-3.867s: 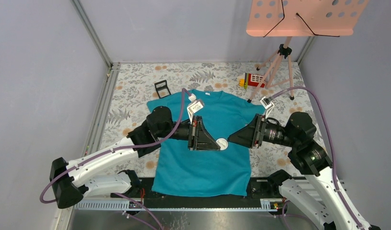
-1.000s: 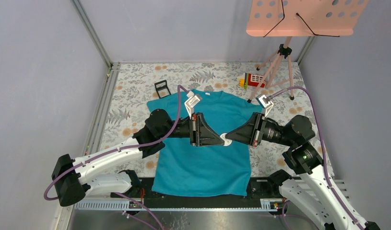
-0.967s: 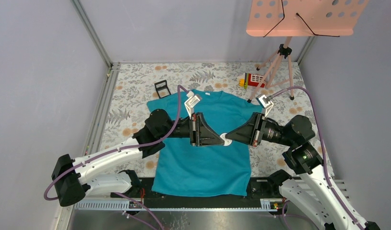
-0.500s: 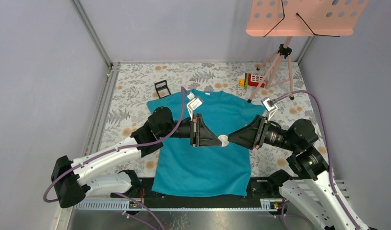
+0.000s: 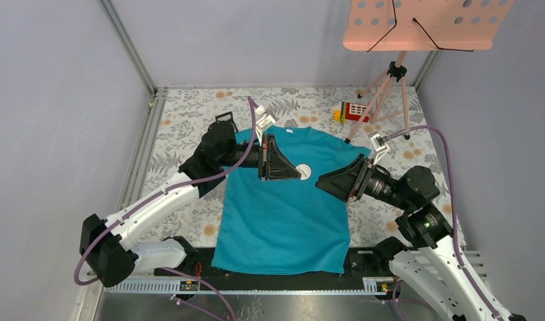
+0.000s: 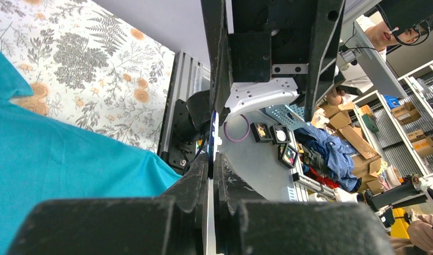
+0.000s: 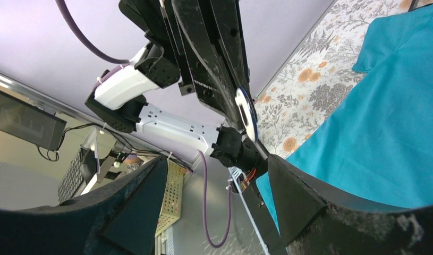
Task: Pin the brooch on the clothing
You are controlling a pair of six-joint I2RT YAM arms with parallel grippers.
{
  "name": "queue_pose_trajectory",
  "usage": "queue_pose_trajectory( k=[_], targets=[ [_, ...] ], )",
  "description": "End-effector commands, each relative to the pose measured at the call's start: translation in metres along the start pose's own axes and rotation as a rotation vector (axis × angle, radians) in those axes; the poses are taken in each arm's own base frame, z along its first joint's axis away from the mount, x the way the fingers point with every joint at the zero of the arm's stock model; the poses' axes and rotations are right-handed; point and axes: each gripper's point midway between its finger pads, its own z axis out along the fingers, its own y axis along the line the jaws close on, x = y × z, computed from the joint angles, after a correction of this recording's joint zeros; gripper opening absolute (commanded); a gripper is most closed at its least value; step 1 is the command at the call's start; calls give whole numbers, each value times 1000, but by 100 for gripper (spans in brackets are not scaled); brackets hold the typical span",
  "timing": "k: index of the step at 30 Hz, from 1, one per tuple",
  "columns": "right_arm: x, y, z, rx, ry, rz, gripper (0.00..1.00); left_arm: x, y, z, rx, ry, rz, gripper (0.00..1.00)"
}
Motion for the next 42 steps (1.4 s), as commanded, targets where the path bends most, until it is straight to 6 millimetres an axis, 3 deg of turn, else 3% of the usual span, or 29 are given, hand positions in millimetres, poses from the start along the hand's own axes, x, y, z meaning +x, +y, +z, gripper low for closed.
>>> queue_pose_trajectory(
  k=[1,5,10,18,42],
  targets=[
    [-17,4,14,-48,-54,-41,75,3,-9,-4,102,10,83,0],
    [-13,1,25,-64,7,-5,64,9,-7,-6,113,16,74,0],
    [-4,-8,34,-55,51,13,59,7,-6,-6,137,16,53,0],
    [2,-9,36,-82,67,39,42,10,3,-8,117,21,39,0],
    [6,-7,44,-84,93,46,28,10,5,-9,113,25,28,0]
  ],
)
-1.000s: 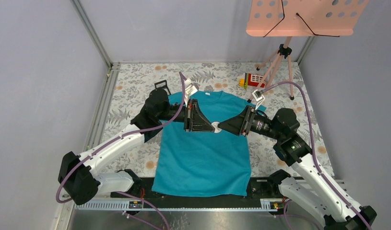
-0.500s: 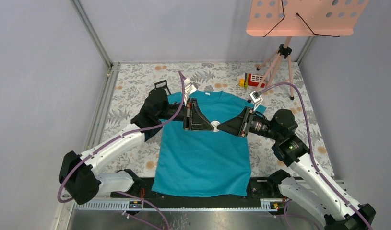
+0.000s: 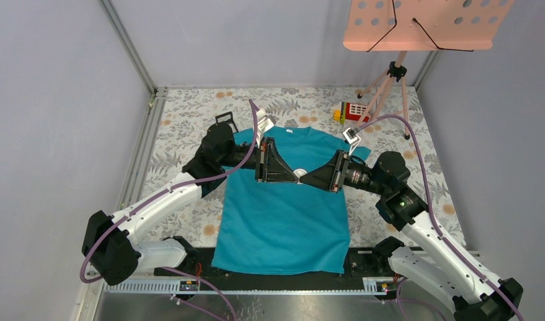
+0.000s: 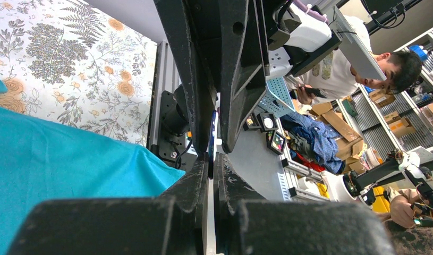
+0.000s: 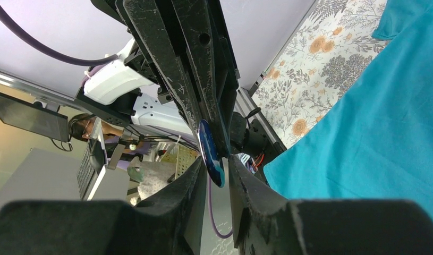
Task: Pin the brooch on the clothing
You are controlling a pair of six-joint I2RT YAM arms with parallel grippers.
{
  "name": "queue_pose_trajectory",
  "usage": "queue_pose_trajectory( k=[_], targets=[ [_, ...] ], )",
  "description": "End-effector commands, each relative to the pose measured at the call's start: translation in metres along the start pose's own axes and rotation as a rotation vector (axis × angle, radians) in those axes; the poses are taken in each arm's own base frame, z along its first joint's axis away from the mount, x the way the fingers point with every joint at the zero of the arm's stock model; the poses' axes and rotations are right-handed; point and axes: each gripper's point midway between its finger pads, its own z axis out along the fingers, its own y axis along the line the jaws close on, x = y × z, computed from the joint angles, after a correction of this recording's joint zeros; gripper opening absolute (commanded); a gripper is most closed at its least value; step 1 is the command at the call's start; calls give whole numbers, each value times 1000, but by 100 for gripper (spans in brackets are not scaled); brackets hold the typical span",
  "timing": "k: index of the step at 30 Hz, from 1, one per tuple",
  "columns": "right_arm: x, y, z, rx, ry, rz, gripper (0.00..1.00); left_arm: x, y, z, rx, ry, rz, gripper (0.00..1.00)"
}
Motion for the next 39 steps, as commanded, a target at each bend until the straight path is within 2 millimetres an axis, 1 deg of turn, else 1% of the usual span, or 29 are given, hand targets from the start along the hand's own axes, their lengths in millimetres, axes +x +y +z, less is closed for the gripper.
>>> queue_pose_trajectory(
  k=[1,4,6,12,16,24,25,30,35,36,37,39],
  targets=[
    [-10,23,1,-71,-25,-56,28,-4,-6,-1,32,-7,48,0],
    [-10,21,2,-61,-24,-45,24,-3,-6,-2,33,-7,51,0],
    [-10,16,3,-41,-22,-32,21,-3,-6,-2,32,-6,51,0],
    [-11,11,4,-17,-30,-15,17,-3,-6,-2,31,-3,58,0],
    [-12,0,6,49,-26,28,12,-1,-3,-2,19,5,64,0],
    [-9,-16,11,138,3,102,10,4,0,-2,-18,27,95,0],
    [-5,-22,10,167,16,125,10,5,0,-2,-19,33,97,0],
    [0,-34,13,207,41,173,8,9,-3,1,-16,49,114,0],
    [3,-35,14,187,43,183,8,10,-2,1,-21,51,112,0],
    [4,-34,13,181,44,184,8,10,-1,1,-22,51,109,0],
    [0,-28,14,155,30,165,8,10,0,1,-25,51,107,0],
    [-1,-23,14,132,26,152,9,10,1,2,-29,53,99,0]
  ],
)
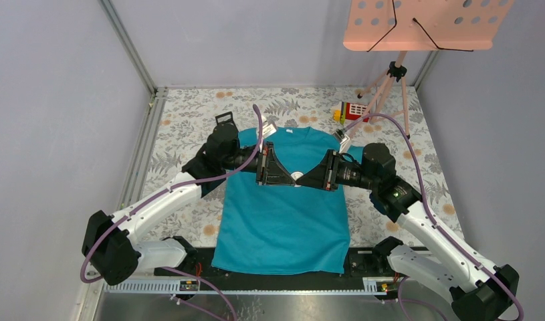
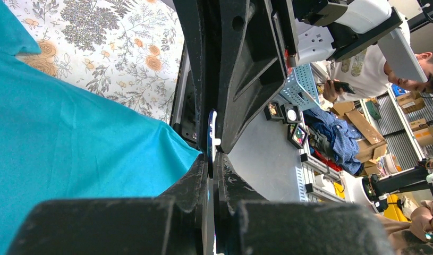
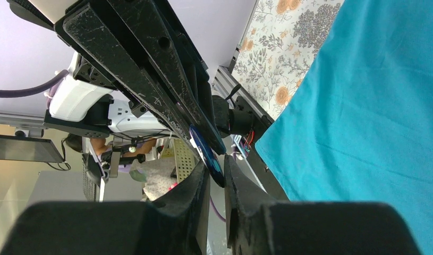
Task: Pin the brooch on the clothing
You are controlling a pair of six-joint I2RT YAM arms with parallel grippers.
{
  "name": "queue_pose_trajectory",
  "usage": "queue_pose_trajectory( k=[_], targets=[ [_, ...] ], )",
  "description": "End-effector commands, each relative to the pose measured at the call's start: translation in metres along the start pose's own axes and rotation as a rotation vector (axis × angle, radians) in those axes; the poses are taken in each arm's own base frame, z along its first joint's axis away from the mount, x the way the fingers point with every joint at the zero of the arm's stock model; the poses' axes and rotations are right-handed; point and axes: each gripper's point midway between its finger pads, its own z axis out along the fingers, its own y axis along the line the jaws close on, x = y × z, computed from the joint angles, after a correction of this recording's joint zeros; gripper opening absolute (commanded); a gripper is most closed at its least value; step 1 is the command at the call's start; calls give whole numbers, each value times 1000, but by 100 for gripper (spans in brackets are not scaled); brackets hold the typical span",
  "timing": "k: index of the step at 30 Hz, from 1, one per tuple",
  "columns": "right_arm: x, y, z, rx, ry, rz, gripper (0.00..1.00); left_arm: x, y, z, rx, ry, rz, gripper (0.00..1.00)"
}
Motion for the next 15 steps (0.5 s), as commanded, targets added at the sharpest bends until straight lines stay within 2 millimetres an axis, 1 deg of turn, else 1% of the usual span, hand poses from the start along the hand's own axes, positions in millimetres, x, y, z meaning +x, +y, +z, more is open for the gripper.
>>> queue_pose_trajectory(
  k=[1,9,15],
  targets=[
    [-12,17,0,-59,-59,-12,10,-12,-26,3,79,-8,122,0],
    [-12,39,-7,-158,-63,-65,18,-12,-15,4,30,-8,109,0],
    [-13,49,-16,-173,-91,-117,26,-15,-8,3,11,-18,92,0]
  ],
)
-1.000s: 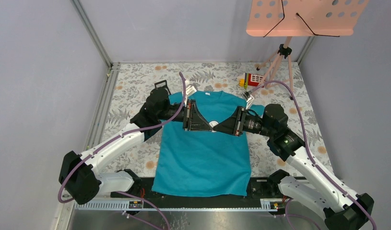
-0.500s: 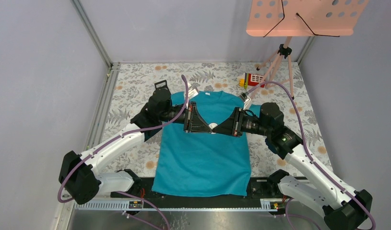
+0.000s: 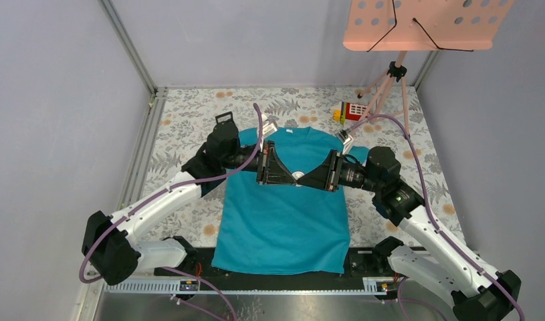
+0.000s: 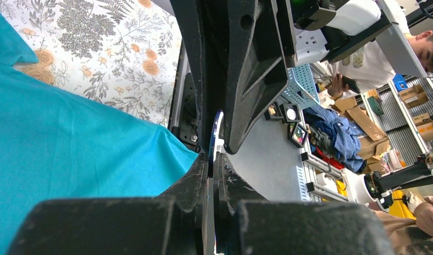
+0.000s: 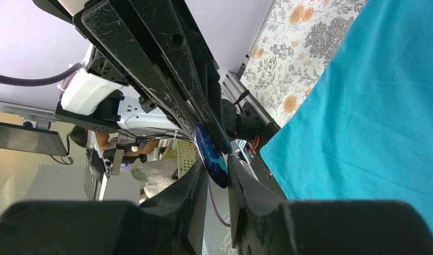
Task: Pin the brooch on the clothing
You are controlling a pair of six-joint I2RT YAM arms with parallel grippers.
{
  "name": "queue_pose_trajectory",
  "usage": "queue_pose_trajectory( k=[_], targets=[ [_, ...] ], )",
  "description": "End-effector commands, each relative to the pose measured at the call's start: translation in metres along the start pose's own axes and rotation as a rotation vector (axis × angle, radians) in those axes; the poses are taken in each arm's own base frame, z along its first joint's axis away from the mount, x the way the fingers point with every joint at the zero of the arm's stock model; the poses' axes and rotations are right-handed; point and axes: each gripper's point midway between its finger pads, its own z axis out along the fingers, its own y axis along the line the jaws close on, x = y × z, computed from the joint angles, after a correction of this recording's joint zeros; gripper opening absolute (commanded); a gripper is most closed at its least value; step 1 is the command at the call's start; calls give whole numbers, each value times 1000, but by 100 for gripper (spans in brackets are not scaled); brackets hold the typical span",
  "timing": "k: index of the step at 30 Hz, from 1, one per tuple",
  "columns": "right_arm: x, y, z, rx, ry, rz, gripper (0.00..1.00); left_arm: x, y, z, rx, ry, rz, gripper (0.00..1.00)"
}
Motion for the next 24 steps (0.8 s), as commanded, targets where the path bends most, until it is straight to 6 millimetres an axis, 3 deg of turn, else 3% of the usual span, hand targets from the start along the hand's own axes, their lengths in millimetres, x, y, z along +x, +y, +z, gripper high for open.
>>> queue_pose_trajectory(
  k=[1,8,17,19,24],
  targets=[
    [-15,40,-10,-113,-73,-90,28,-10,-2,2,2,-17,71,0],
    [-18,46,-21,-97,-120,-145,47,-12,5,1,-20,-26,61,0],
    [-22,38,-38,29,-159,-202,70,-19,20,-6,-114,-69,78,0],
    [-26,34,-42,80,-181,-208,71,-21,26,-9,-152,-84,87,0],
    [-37,-1,-58,347,-215,-200,75,-29,52,-20,-287,-136,64,0]
  ],
)
